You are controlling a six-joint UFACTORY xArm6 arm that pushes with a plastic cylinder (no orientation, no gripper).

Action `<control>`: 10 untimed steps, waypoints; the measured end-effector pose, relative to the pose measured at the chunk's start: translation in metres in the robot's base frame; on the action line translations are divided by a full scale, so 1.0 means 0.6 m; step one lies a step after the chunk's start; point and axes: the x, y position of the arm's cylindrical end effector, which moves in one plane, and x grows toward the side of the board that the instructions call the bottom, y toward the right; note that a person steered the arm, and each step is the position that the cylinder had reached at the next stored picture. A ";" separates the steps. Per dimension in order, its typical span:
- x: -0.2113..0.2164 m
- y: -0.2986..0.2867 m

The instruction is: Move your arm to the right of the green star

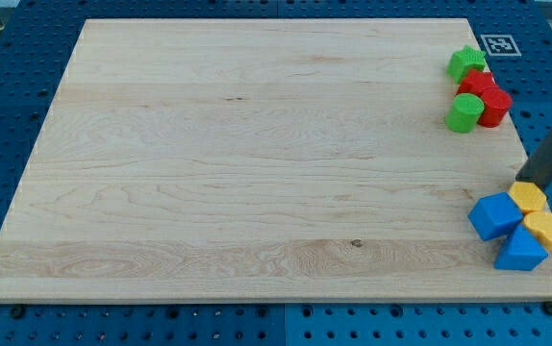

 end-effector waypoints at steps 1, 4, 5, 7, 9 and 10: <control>0.003 0.000; -0.016 0.022; -0.040 0.051; -0.162 0.095; -0.345 0.090; -0.349 0.087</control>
